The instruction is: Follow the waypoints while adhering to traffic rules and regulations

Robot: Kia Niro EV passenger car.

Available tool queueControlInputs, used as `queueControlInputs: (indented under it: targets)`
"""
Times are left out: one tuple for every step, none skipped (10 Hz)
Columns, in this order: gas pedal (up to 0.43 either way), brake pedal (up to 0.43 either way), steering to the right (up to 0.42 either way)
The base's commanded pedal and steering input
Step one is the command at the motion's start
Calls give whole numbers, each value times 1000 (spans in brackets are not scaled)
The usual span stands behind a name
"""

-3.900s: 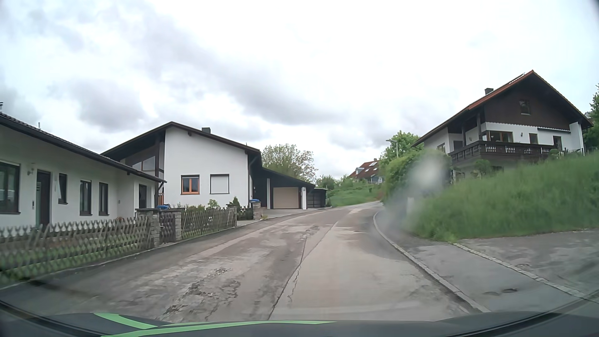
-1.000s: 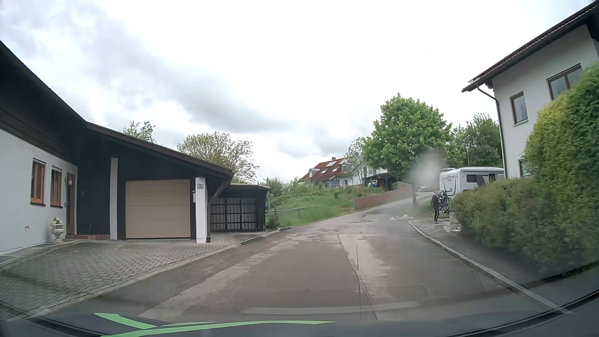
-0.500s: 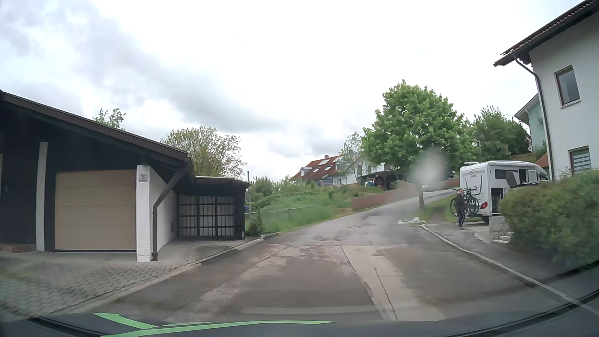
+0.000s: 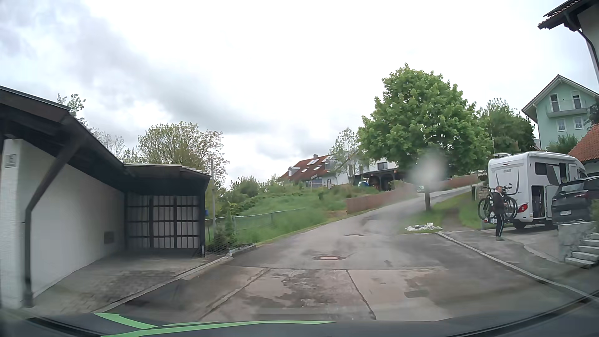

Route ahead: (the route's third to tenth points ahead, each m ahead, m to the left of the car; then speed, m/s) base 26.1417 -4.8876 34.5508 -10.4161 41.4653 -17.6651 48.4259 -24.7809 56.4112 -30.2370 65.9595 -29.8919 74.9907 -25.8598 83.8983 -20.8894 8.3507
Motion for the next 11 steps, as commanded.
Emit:
queueControlInputs:
  targets:
    - [157, 0, 43]
    - [157, 0, 46]
    - [157, 0, 48]
    - [157, 0, 51]
    - [157, 0, 54]
    - [157, 0, 55]
    - [157, 0, 56]
    - [157, 0, 56]
    - [157, 0, 58]
    - [138, 0, 60]
    - [87, 0, 63]
